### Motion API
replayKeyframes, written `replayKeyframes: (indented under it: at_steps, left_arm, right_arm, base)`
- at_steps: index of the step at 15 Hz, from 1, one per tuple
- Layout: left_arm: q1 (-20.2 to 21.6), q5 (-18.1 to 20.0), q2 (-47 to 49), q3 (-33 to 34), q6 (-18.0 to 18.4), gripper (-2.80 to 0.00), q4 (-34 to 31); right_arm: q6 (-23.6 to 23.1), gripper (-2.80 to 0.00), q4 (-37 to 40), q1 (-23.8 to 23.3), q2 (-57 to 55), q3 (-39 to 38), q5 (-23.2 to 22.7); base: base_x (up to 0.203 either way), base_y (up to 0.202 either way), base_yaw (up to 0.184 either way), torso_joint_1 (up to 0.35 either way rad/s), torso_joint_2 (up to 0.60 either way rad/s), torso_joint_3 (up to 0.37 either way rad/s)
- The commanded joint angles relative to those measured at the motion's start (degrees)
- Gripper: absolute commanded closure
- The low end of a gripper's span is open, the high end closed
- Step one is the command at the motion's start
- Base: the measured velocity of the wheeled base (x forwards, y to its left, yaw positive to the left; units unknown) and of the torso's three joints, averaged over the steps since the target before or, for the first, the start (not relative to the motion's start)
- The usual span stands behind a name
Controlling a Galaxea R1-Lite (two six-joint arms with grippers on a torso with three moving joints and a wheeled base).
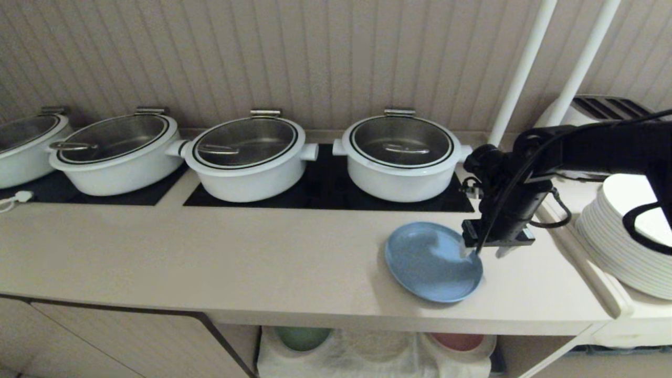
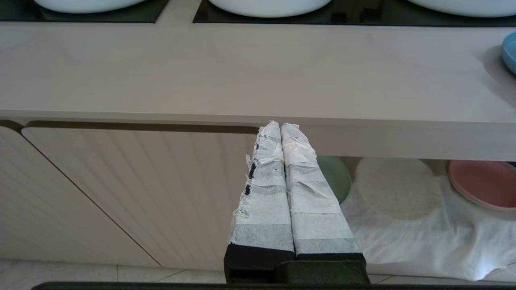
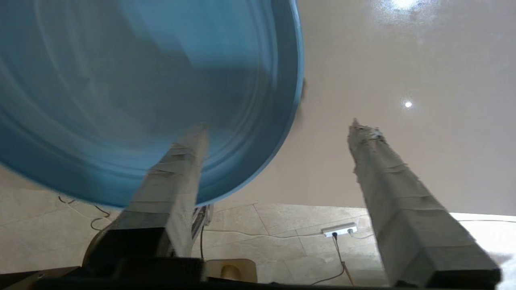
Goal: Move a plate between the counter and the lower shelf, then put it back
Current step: Pick up the plate
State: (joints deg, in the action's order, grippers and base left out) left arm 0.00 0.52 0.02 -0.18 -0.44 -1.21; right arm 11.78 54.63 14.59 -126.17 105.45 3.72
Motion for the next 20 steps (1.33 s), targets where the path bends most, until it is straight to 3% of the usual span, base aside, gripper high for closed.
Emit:
replayKeyframes:
  at_steps: [1,20]
  left_arm:
    - [0.00,0.00,-0.02,0.01,0.00,0.00,-0.02]
    - [0.00,0.00,-0.02,0.01,-0.07,0.00,-0.02]
  right_arm:
    - [0.09,-2.80,0.23,-0.28,-0.50,0.02,0.06]
    - [2.37,-2.80,-1.19,-0.44,-6.89,4.41,-0.11]
  base:
    - [0.000,0.000,0.000,0.000,0.00,0.000]
    - [0.000,0.000,0.000,0.000,0.00,0.000]
